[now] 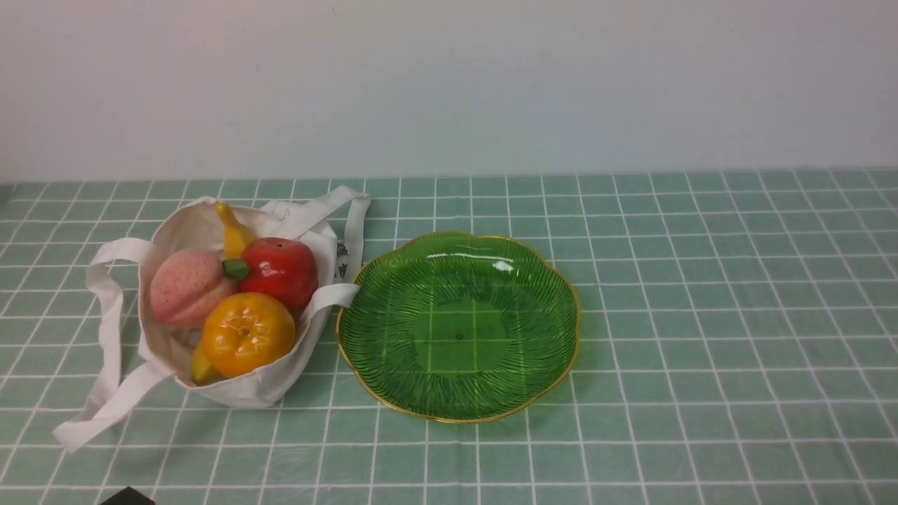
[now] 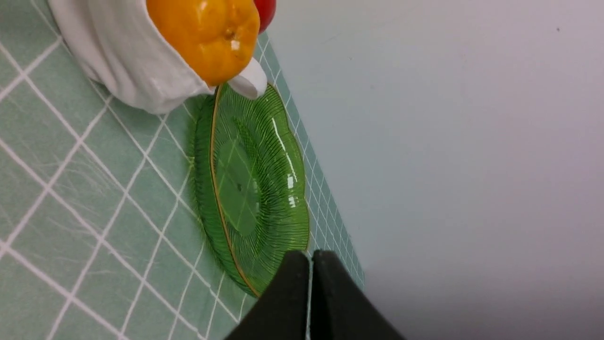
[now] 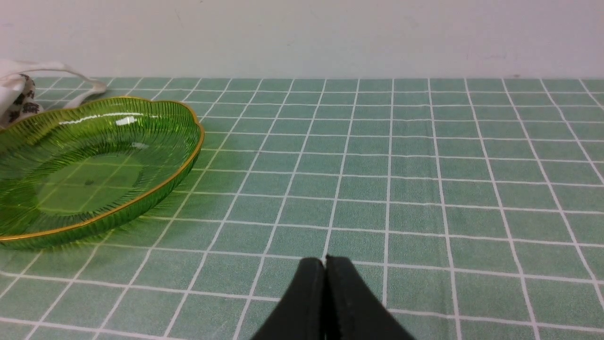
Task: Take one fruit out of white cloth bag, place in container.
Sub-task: 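Reach into the bag and grasp a fruit with the left gripper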
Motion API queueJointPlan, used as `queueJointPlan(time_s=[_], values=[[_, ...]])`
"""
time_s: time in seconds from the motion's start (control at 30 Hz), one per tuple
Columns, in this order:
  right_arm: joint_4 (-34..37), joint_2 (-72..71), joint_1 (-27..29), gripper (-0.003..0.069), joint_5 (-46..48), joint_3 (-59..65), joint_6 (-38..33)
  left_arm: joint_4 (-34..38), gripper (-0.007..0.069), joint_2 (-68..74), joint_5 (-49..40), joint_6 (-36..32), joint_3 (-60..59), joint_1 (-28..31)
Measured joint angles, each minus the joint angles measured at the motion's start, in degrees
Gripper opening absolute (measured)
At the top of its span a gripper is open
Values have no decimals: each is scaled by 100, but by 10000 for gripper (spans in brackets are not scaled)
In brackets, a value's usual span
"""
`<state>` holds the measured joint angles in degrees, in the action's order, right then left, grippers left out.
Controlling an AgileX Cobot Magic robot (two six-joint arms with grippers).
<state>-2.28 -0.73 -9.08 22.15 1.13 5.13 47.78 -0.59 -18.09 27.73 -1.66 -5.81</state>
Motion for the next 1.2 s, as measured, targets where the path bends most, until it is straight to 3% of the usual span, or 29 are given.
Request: queueJointPlan(time_s=[0.17, 0.4, 0.57, 0.67, 0.77, 0.87, 1.07, 1.2], values=[[0, 0, 0, -15, 0, 0, 0, 278, -8, 0, 349, -164, 0, 0], [0, 0, 0, -15, 0, 0, 0, 189, -8, 407, 30, -1568, 1000, 0], [0, 0, 0, -15, 0, 0, 0, -963, -8, 2211, -1394, -2203, 2391, 0], [0, 0, 0, -15, 0, 0, 0, -2220, -8, 3826, -2839, -2300, 3442, 0], [0, 0, 0, -15, 0, 0, 0, -3245, -7, 5120, -3590, -2345, 4255, 0], [0, 0, 0, -15, 0, 0, 0, -3904, -7, 6298, -3787, -2405, 5038, 0], [0, 0, 0, -15, 0, 0, 0, -4143, 9, 7754, -3866, -2416, 6068, -309], [0, 0, 0, -15, 0, 0, 0, -4560, 78, 8576, -3871, -2379, 6722, -731]])
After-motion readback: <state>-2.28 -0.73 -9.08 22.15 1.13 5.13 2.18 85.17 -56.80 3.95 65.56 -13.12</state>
